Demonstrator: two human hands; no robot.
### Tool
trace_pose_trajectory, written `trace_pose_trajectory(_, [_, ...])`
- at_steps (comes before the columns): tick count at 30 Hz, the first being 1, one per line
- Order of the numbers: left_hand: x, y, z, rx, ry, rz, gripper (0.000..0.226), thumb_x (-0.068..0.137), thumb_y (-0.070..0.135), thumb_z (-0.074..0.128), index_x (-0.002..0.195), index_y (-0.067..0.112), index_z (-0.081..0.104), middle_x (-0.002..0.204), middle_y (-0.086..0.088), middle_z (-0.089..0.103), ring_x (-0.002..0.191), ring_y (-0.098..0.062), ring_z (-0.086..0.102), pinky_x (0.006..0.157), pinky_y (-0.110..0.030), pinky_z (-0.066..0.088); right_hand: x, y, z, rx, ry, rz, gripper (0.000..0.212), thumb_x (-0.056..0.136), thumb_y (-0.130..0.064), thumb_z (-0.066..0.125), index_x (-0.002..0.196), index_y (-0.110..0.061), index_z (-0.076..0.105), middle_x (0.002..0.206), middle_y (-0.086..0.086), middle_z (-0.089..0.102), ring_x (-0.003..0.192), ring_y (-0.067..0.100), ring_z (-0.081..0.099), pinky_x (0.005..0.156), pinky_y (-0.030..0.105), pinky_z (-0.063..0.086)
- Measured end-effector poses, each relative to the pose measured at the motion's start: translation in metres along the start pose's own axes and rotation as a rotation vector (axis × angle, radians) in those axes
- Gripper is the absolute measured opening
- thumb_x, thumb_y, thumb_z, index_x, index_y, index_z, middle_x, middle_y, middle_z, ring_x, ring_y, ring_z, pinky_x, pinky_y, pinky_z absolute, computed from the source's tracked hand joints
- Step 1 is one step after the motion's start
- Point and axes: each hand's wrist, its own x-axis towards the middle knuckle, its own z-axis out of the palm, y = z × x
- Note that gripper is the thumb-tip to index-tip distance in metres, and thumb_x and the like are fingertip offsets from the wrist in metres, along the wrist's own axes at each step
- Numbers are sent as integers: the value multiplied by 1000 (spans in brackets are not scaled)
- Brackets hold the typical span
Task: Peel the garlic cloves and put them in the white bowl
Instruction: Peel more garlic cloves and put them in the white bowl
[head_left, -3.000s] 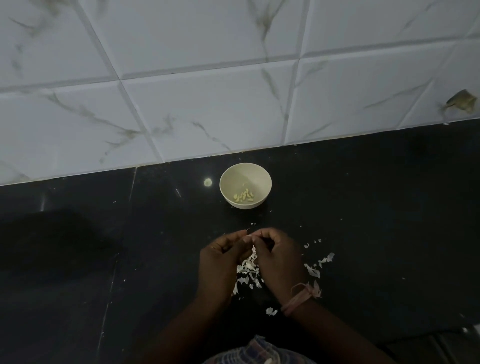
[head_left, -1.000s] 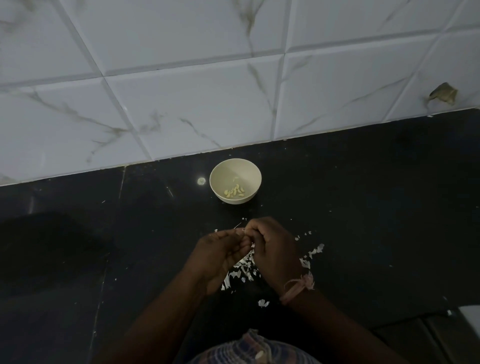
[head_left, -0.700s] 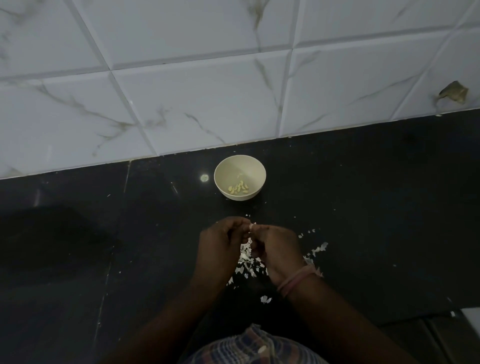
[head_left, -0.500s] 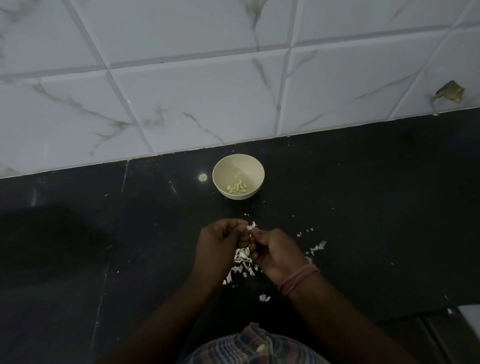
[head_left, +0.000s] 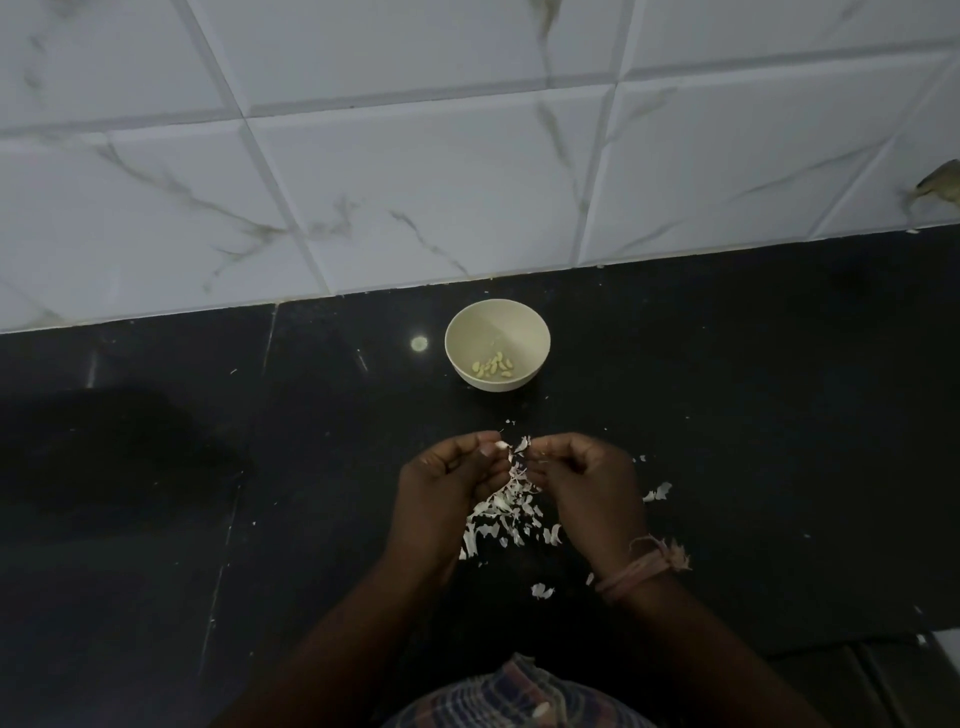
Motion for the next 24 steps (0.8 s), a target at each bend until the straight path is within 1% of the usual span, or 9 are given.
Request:
trace_pose_trajectory(2, [-4, -1, -1, 8, 2, 10, 16, 95, 3, 66, 107, 6, 76, 98, -16, 78, 91, -21, 76, 79, -25, 59, 1, 3, -3, -175, -32, -49, 22, 95, -5, 58, 99, -17, 76, 91, -2, 76, 79, 5, 70, 75, 26, 57])
trace_pose_trajectory(4, [-6, -3, -4, 52, 9, 24, 17, 94, 5, 68, 107, 9, 77, 98, -15, 78, 93, -22, 76, 80, -26, 58, -1, 2, -2, -319, -60, -87, 19, 98, -18, 58, 93, -21, 76, 78, -7, 72, 65, 0, 61, 63, 20, 47])
trace_pose_trajectory(7, [-10, -4, -8, 105, 9, 36, 18, 95, 6, 68, 109, 10, 78, 97, -12, 79, 91, -18, 76, 78, -22, 56, -4, 6, 2, -420, -20, -162, 31, 96, -40, 63, 78, -17, 73, 63, -3, 66, 57, 4, 59, 56, 26, 45])
trace_pose_trajectory(10, [-13, -4, -10, 157, 5, 44, 20, 95, 3, 66, 110, 12, 78, 98, -8, 79, 92, -16, 76, 79, -21, 56, -9, 11, 8, -382, 19, -210, 9, 88, -29, 76, 82, -24, 71, 74, -11, 69, 70, -1, 64, 65, 23, 51])
trace_pose_trajectory(12, [-14, -4, -12, 227, 13, 62, 21, 95, 5, 67, 110, 15, 78, 98, -4, 80, 93, -16, 76, 83, -23, 58, -12, 13, 10, -345, 6, -214, 14, 86, -21, 78, 91, -29, 67, 87, -14, 69, 81, -3, 64, 70, 20, 53])
trace_pose_trajectory(15, [-18, -4, -14, 331, -11, 93, 21, 95, 9, 68, 112, 17, 79, 99, 1, 80, 98, -19, 76, 90, -30, 59, -15, 12, 12, -257, -79, -284, 13, 88, -16, 76, 94, -26, 70, 92, -11, 71, 87, 2, 67, 76, 20, 54])
trace_pose_trajectory(18, [-22, -4, -9, 390, -18, 111, 21, 95, 8, 69, 111, 17, 79, 96, 3, 80, 90, -12, 77, 78, -19, 57, -15, 15, 10, -188, -135, -245, 13, 89, -10, 74, 93, -22, 74, 89, -8, 74, 85, 6, 71, 78, 28, 58])
trace_pose_trajectory(21, [-26, -5, -4, 409, 1, 82, 20, 94, 4, 69, 109, 12, 79, 91, -1, 80, 78, -7, 76, 67, -12, 54, -14, 18, 2, -90, -170, -148, 15, 88, -4, 73, 93, -18, 74, 87, -3, 76, 81, 11, 73, 73, 28, 59])
trace_pose_trajectory(24, [-25, -6, -1, 416, -37, 32, 18, 95, 5, 69, 109, 10, 79, 90, -4, 80, 83, -17, 78, 80, -26, 62, -15, 20, -4, -6, -187, -120, 13, 90, -1, 70, 95, -12, 75, 87, 3, 77, 80, 17, 76, 73, 31, 62])
